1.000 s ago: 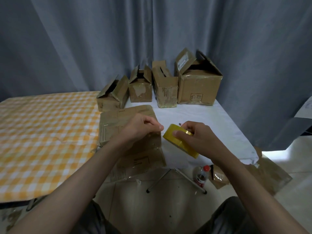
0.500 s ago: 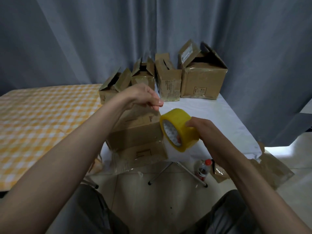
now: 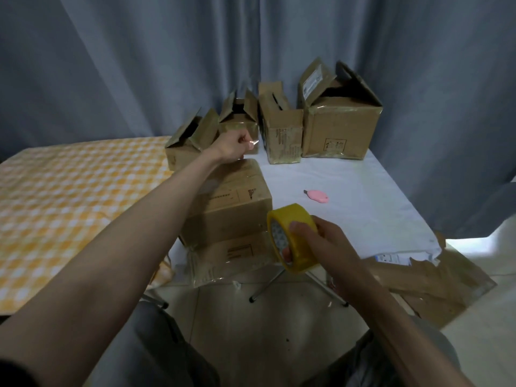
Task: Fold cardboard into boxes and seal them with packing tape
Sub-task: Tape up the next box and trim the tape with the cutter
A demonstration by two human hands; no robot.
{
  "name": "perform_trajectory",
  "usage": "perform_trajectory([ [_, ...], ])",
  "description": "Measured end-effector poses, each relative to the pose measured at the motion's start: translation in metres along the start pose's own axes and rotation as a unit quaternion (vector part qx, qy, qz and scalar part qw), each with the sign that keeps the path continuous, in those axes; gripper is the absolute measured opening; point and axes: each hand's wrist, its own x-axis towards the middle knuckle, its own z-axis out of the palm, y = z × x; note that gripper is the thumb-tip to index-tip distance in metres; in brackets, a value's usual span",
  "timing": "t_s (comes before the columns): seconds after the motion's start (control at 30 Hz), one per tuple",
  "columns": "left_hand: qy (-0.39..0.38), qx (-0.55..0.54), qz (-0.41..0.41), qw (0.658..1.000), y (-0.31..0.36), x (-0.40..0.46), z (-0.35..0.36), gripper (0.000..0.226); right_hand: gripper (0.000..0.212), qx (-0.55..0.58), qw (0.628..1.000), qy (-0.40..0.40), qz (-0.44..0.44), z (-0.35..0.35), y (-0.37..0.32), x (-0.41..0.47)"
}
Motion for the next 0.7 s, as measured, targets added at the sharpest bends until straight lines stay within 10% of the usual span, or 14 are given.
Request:
perform_trajectory([
  [0.37, -0.001, 0.046, 0.007, 0.999, -0.014, 0.008, 0.022, 0.009, 0.036, 0.014, 0.999, -0.022, 0.036, 0.008, 0.008, 0.003],
  [0.53, -0.028, 0.096, -0.044, 0.994, -0.023, 0.008, 0.031, 0.049, 0.028, 0.008, 0.998, -0.033, 0.044, 0.009, 0.016, 0.008],
  [0.7, 0.163, 0.195, 0.038, 0.966, -0.012, -0.025, 0.032, 0.039, 0.031, 0.023, 0.998, -0.033, 0.046, 0.012, 0.022, 0.009],
])
